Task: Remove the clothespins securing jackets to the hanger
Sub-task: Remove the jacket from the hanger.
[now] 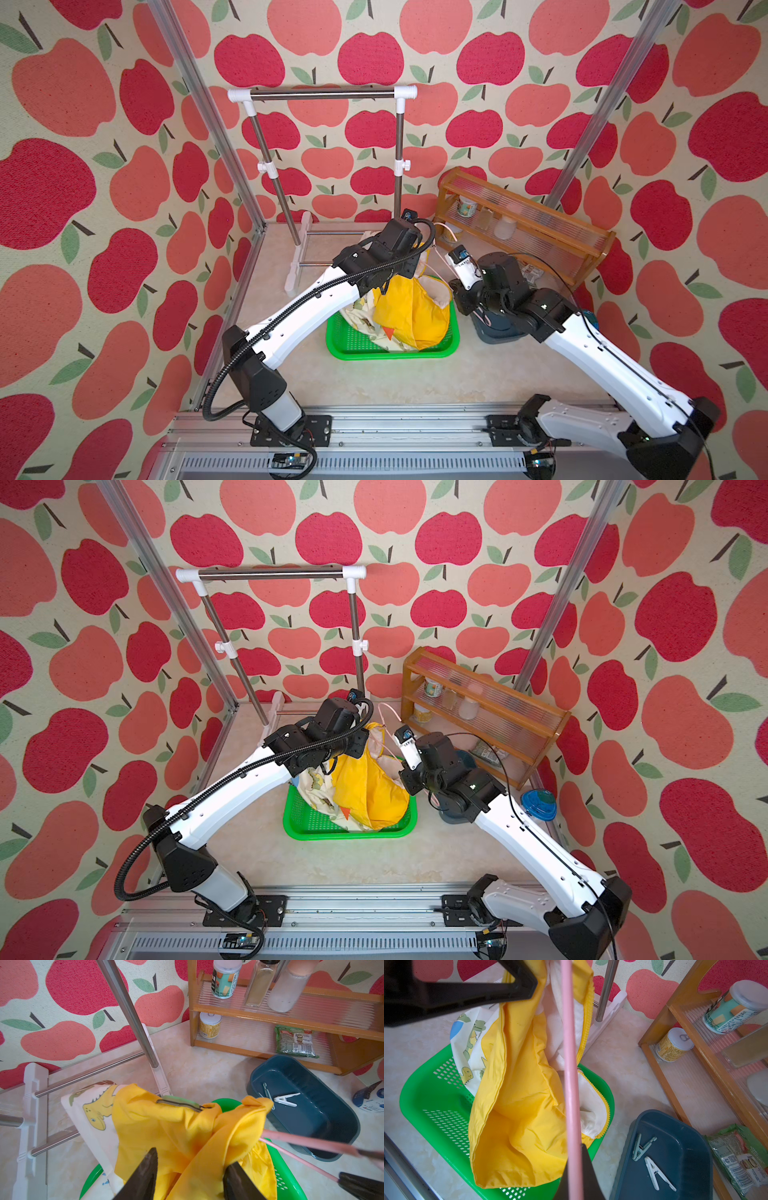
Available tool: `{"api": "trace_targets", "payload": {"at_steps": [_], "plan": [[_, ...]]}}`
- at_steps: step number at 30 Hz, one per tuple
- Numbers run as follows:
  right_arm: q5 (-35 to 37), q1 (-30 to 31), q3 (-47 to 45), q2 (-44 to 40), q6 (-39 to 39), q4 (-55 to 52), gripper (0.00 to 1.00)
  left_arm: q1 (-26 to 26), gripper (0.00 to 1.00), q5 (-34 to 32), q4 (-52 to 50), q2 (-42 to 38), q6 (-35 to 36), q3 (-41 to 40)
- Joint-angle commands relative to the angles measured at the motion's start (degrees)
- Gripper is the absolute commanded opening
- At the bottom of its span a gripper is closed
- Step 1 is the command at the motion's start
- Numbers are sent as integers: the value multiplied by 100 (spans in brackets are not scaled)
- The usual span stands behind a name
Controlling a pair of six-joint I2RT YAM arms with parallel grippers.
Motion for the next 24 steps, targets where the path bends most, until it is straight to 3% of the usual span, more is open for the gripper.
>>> {"api": "trace_targets", "payload": {"at_steps": [1, 7, 11, 15, 17, 22, 24], "plan": [[-5, -42, 111, -156, 212, 356, 0, 50, 55, 348, 44, 74, 6, -28], [-30, -42, 105, -68, 300, 424, 0, 26, 60, 932, 206, 36, 24, -10], [-21, -42, 118, -125, 365, 483, 0, 56, 58, 546, -63, 196, 232, 87], [-68, -41, 141, -164, 423, 505, 0, 241, 53, 777, -148, 248, 285, 152], [-116, -33, 147, -182, 463, 501, 0, 279, 44, 762, -90, 240, 287, 130], [-110, -6, 84, -328, 521, 424, 0, 379, 8, 470, -22, 87, 372, 183], [-143, -7, 110, -406, 478, 276, 0, 498, 5, 250, -72, -58, 474, 262]]}}
